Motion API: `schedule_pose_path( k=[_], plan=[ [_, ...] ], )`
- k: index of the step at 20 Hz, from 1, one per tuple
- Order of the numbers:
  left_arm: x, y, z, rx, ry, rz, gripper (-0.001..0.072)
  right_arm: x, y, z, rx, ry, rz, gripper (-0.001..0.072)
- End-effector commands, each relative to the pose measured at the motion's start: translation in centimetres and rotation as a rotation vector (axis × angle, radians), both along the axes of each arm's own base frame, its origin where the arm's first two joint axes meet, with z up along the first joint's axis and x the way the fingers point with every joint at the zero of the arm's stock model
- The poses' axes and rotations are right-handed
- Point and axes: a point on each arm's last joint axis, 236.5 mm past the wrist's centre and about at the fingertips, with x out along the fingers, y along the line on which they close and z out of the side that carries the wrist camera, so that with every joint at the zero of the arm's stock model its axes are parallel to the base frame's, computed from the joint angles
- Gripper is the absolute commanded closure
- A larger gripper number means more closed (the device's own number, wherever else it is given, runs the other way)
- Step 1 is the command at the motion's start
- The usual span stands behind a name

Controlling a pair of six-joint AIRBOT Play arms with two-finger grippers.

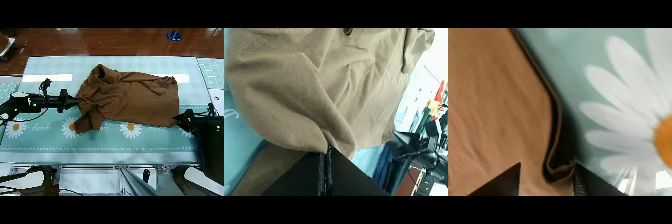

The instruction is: Fold the shirts.

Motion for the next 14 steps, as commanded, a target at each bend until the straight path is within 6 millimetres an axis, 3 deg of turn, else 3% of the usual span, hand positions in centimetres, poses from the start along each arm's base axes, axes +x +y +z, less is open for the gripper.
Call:
schedule_pose_path(
  k=[1,2,4,6,8,10,12,14],
  plan=[
    [0.1,0.1,0.0,0.000,-0.001,0.001,0.0689,2.2,2.0,0.2,0.004,-0.026,0.112,0.0498],
    [0.1,0.1,0.1,-0.001,-0.003,0.001,0.0688,2.7,2.8,1.0,-0.004,-0.055,0.191,0.0691],
    [0.7,0.1,1.0,-0.005,-0.026,-0.006,0.0689,4.1,4.2,3.5,-0.003,-0.105,0.300,0.0690],
    [2.8,0.4,4.5,-0.034,-0.109,-0.001,0.0689,6.9,4.7,7.6,-0.037,-0.189,0.367,0.0691],
    [6.4,1.7,12.2,-0.093,-0.289,0.051,0.0689,11.0,4.6,14.8,-0.121,-0.349,0.402,0.0691],
    [8.9,4.0,22.4,-0.123,-0.529,0.119,0.0689,14.4,4.3,24.5,-0.238,-0.556,0.416,0.0691],
    [8.7,6.2,32.0,-0.095,-0.735,0.168,0.0689,15.4,3.4,35.0,-0.390,-0.749,0.401,0.0691],
    [6.3,8.0,40.6,-0.035,-0.930,0.203,0.0689,13.6,2.1,43.2,-0.571,-0.858,0.371,0.0691]
  ],
)
